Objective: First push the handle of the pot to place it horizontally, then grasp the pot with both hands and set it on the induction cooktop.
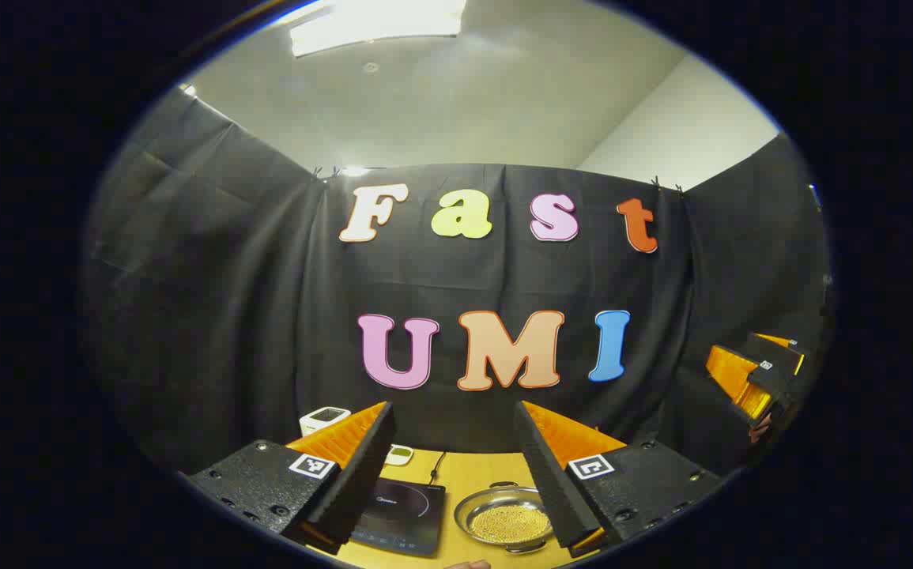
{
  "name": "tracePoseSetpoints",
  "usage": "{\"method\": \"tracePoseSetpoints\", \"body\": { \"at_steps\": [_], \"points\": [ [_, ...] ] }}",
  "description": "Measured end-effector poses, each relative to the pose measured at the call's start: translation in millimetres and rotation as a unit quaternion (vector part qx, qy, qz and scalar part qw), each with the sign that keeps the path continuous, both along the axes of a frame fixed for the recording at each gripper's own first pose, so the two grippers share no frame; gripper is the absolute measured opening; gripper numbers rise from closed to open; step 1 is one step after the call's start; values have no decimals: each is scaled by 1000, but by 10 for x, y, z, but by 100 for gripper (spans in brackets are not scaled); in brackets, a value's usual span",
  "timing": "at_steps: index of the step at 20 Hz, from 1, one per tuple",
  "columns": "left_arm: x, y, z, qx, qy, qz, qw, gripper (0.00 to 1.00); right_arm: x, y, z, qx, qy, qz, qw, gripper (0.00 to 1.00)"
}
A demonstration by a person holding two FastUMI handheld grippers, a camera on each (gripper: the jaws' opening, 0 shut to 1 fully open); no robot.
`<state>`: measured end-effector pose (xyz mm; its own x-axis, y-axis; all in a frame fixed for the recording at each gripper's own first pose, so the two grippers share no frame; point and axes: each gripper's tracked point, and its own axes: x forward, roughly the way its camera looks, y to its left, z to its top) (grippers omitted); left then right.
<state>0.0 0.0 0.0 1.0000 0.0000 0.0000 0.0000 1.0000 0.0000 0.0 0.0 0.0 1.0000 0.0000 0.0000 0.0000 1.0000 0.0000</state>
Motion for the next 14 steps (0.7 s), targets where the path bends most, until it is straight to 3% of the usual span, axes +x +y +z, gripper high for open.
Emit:
{"method": "tracePoseSetpoints", "body": {
  "at_steps": [4, 5, 6, 8, 9, 10, 12, 14],
  "points": [
    [42, 73, -90, 6, 8, -3, 1000, 87, -26, 169, -307, 31, 70, 25, 997, 97],
    [53, 83, -102, 8, 9, -4, 1000, 96, -17, 166, -348, 37, 82, 26, 996, 97],
    [54, 102, -121, 11, 9, -3, 1000, 88, 5, 127, -344, 43, 87, 20, 995, 97],
    [89, 134, -169, 13, 15, -1, 1000, 87, 33, 71, -344, 57, 92, 11, 994, 99],
    [96, 162, -191, 12, 18, 0, 1000, 92, 17, 89, -349, 65, 93, 11, 993, 97],
    [115, 182, -197, 12, 21, 0, 1000, 87, 19, 90, -361, 69, 95, 9, 993, 97],
    [136, 214, -211, 16, 24, -1, 1000, 92, 23, 106, -431, 71, 107, 9, 992, 96],
    [129, 218, -232, 19, 28, -3, 999, 87, 9, 184, -444, 78, 114, 17, 990, 100]
  ]
}}
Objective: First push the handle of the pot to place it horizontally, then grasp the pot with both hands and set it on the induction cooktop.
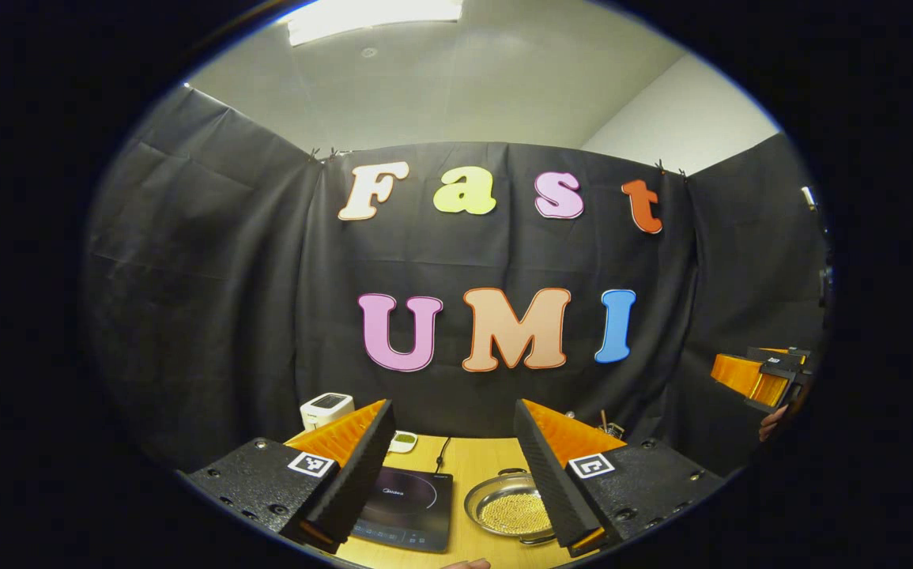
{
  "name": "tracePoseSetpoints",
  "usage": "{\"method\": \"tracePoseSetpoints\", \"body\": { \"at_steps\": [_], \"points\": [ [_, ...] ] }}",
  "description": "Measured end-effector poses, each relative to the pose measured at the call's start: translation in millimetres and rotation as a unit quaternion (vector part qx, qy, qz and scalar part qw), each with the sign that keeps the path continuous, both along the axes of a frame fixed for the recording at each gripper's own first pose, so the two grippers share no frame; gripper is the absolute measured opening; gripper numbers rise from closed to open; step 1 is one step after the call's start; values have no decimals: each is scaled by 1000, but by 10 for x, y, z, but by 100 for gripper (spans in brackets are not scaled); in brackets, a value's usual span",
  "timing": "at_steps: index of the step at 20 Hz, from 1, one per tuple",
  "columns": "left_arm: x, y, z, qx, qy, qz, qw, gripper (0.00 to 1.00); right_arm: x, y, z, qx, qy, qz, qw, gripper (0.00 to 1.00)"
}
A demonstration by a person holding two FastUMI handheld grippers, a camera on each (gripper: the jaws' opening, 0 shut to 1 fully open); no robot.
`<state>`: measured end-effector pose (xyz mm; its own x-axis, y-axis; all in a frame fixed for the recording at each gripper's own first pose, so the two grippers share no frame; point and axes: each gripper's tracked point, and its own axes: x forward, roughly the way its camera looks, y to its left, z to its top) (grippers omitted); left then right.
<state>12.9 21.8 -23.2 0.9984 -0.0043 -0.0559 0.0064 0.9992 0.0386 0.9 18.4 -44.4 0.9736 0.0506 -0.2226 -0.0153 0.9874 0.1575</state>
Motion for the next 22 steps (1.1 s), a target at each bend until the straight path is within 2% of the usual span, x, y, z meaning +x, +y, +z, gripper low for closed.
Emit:
{"method": "tracePoseSetpoints", "body": {
  "at_steps": [1, 2, 3, 5, 6, 7, 9, 12, 13, 14, 16, 17, 18, 19, 20, 21, 22],
  "points": [
    [-5, 1, -7, 0, 2, -1, 1000, 87, 2, 15, -2, 3, 2, 1, 1000, 96],
    [-15, 4, -28, 0, 5, -2, 1000, 87, -12, 36, -12, 3, 4, 3, 1000, 100],
    [-25, 10, -49, 1, 9, -2, 1000, 92, -27, 57, -44, 3, 6, 7, 1000, 100],
    [-51, 35, -97, 2, 16, -1, 1000, 92, -51, 135, -90, 8, 15, 19, 1000, 100],
    [-63, 49, -115, 3, 18, 1, 1000, 87, -61, 154, -107, 10, 18, 22, 1000, 96],
    [-77, 62, -117, 3, 20, 3, 1000, 92, -80, 168, -115, 13, 20, 26, 999, 91],
    [-93, 69, -128, 3, 23, 7, 1000, 92, -68, 202, -167, 16, 26, 34, 999, 83],
    [-107, 71, -144, 6, 25, 16, 1000, 92, -44, 228, -206, 20, 28, 47, 998, 82],
    [-110, 67, -150, 8, 27, 21, 999, 87, -41, 237, -242, 21, 30, 53, 998, 83],
    [-120, 69, -180, 10, 30, 28, 999, 92, -26, 250, -268, 24, 32, 60, 997, 91],
    [-138, 19, -197, 11, 34, 32, 999, 92, -13, 282, -361, 32, 39, 74, 996, 83],
    [-143, -4, -190, 12, 29, 32, 999, 88, 0, 305, -406, 37, 38, 79, 995, 83],
    [-136, -6, -215, 16, 32, 35, 999, 88, 28, 322, -465, 43, 42, 82, 995, 83],
    [-165, 2, -290, 20, 46, 39, 998, 97, 21, 370, -569, 51, 62, 90, 993, 83],
    [-158, 8, -320, 18, 48, 41, 998, 92, -27, 450, -675, 62, 75, 99, 990, 82],
    [-112, 11, -369, 14, 50, 41, 998, 97, -27, 515, -719, 68, 83, 106, 989, 82],
    [-86, 40, -458, 9, 61, 42, 997, 92, 15, 563, -808, 65, 92, 109, 988, 82]
  ]
}}
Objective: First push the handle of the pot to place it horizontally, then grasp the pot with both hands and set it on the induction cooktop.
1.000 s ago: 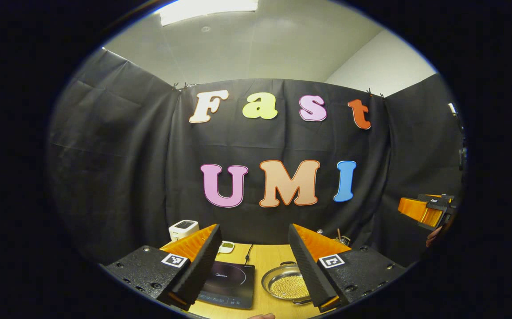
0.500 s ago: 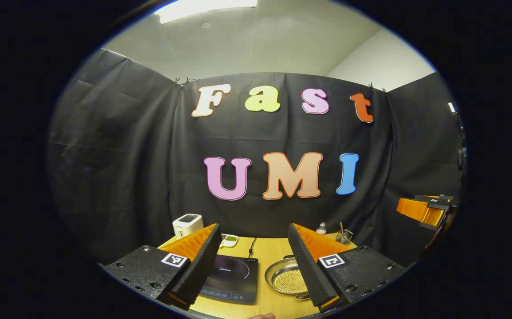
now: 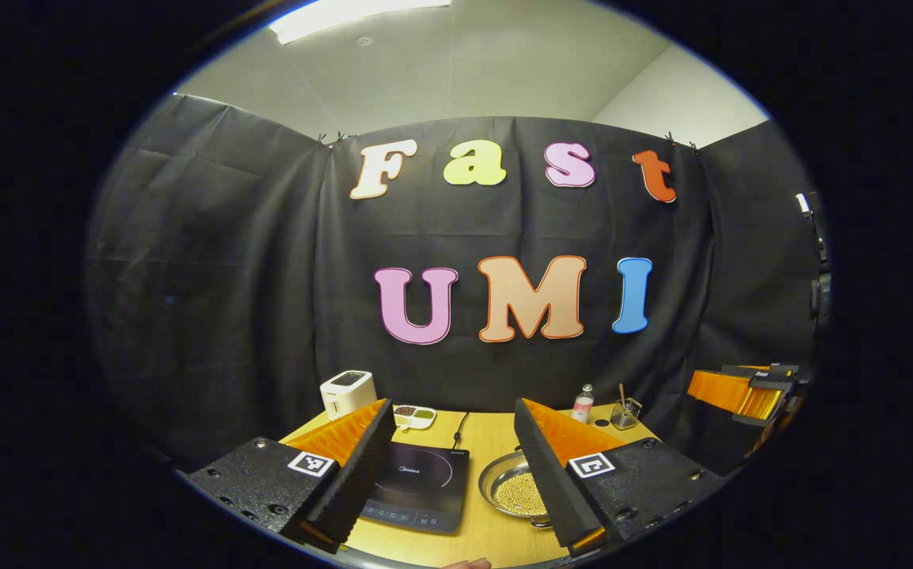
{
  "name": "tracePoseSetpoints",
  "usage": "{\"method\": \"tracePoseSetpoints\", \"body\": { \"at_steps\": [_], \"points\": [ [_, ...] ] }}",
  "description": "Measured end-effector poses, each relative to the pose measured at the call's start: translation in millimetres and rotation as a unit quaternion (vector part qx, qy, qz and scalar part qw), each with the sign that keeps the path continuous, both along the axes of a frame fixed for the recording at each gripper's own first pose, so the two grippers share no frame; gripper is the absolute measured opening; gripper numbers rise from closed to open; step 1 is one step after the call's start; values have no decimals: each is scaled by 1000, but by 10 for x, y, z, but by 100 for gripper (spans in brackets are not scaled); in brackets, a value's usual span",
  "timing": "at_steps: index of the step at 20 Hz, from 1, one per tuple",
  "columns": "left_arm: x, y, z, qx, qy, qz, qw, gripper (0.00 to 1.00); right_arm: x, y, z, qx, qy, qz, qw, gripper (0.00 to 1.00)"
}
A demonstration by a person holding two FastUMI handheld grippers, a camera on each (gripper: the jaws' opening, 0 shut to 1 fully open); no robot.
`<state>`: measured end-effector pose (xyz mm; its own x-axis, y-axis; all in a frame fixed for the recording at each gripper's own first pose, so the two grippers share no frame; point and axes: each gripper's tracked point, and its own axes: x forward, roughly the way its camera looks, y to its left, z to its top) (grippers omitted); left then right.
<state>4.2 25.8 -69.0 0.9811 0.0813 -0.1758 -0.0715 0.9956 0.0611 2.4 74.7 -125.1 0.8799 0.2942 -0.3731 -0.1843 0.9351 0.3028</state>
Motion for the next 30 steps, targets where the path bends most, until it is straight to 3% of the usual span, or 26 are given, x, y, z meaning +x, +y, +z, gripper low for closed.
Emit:
{"method": "tracePoseSetpoints", "body": {
  "at_steps": [1, 3, 5, 6, 7, 8, 9, 10, 11, 13, 16, 18, 19, 20, 25, 26, 27, 30],
  "points": [
    [45, 8, -93, -8, 11, -2, 1000, 92, -11, 58, -86, -3, 9, 5, 1000, 82],
    [188, 72, -172, -24, 23, -11, 999, 93, 56, 178, -300, -12, 32, 2, 999, 70],
    [315, 205, -225, -32, 22, -18, 999, 89, 115, 348, -449, -16, 46, -4, 999, 43],
    [395, 310, -239, -31, 22, -19, 999, 93, 144, 436, -548, -23, 54, -1, 998, 33],
    [444, 401, -278, -31, 26, -21, 999, 88, 138, 579, -694, -25, 72, 15, 997, 13],
    [488, 468, -311, -34, 28, -27, 999, 93, 89, 737, -817, -27, 92, 29, 995, 25],
    [543, 524, -332, -36, 29, -34, 998, 93, 103, 815, -968, -39, 103, 31, 993, 16],
    [613, 601, -388, -35, 31, -43, 998, 93, 108, 901, -1091, -51, 114, 34, 992, 21],
    [669, 672, -440, -34, 34, -50, 998, 93, 88, 990, -1239, -60, 131, 38, 989, 0],
    [740, 765, -556, -47, 44, -63, 996, 93, 13, 1173, -1515, -67, 163, 48, 983, 3],
    [797, 901, -696, -66, 58, -81, 993, 89, -271, 1426, -2016, -56, 252, 61, 964, 0],
    [834, 1014, -772, -69, 66, -86, 992, 93, -396, 1550, -2277, -62, 289, 65, 953, 0],
    [846, 1096, -794, -68, 67, -84, 992, 97, -471, 1616, -2357, -65, 307, 72, 947, 3],
    [874, 1172, -801, -69, 66, -79, 992, 93, -508, 1649, -2422, -73, 316, 78, 943, 3],
    [948, 1485, -901, -96, 72, -39, 992, 93, -724, 1790, -2749, -116, 362, 123, 917, 0],
    [966, 1501, -915, -99, 71, -36, 992, 88, -739, 1798, -2831, -123, 369, 127, 912, 0],
    [971, 1532, -937, -97, 75, -32, 992, 93, -770, 1787, -2925, -129, 378, 130, 908, 3],
    [991, 1631, -964, -98, 74, -14, 992, 94, -849, 1771, -3149, -137, 409, 137, 892, 0]
  ]
}}
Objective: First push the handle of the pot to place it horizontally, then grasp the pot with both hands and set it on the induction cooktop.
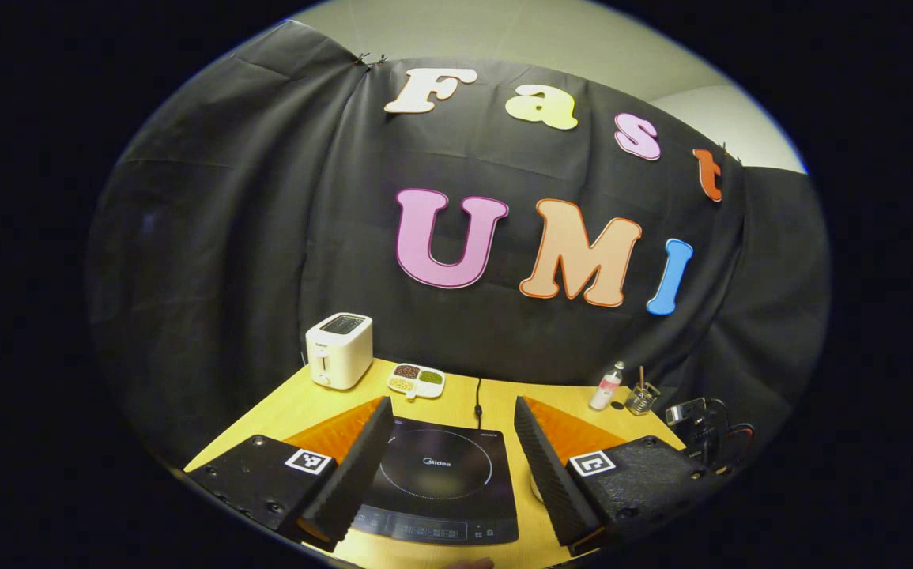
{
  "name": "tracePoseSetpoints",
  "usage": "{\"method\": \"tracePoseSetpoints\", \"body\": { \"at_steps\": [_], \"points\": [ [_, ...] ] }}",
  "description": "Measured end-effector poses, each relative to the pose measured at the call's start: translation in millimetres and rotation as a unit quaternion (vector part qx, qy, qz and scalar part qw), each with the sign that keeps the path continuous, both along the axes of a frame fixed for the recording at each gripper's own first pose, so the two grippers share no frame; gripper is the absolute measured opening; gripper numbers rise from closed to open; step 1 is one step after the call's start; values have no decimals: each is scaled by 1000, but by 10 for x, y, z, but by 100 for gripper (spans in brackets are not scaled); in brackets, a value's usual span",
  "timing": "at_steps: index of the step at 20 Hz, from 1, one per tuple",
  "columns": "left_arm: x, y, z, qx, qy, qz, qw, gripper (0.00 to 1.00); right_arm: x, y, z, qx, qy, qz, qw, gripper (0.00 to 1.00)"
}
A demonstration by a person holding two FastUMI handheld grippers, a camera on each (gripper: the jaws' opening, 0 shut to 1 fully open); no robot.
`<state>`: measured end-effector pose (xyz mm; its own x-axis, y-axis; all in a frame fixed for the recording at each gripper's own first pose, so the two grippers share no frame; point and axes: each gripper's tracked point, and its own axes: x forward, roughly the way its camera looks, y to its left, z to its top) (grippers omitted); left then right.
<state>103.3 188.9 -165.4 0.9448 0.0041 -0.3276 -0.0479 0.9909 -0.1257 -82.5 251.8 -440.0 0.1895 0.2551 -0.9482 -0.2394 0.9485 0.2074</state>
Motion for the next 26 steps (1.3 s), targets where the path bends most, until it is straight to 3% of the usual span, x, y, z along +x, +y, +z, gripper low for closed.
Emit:
{"method": "tracePoseSetpoints", "body": {
  "at_steps": [4, 6, 7, 13, 20, 26],
  "points": [
    [-8, 45, -25, -1, 2, 13, 1000, 94, -132, -11, -199, -10, 39, 15, 999, 0],
    [-8, 63, -48, 0, 6, 19, 1000, 93, -169, -53, -309, -24, 48, 26, 998, 9],
    [-11, 57, -62, -1, 8, 21, 1000, 94, -193, -96, -353, -31, 55, 29, 998, 3],
    [-32, 52, -87, -2, 14, 30, 999, 94, -140, -241, -432, -35, 72, 8, 997, 3],
    [-22, -6, -107, -1, 16, 31, 999, 94, -31, -708, -480, -55, 78, -40, 995, 3],
    [-20, -24, -91, 5, 13, 40, 999, 94, 71, -1057, -552, -73, 77, -53, 993, 4]
  ]
}}
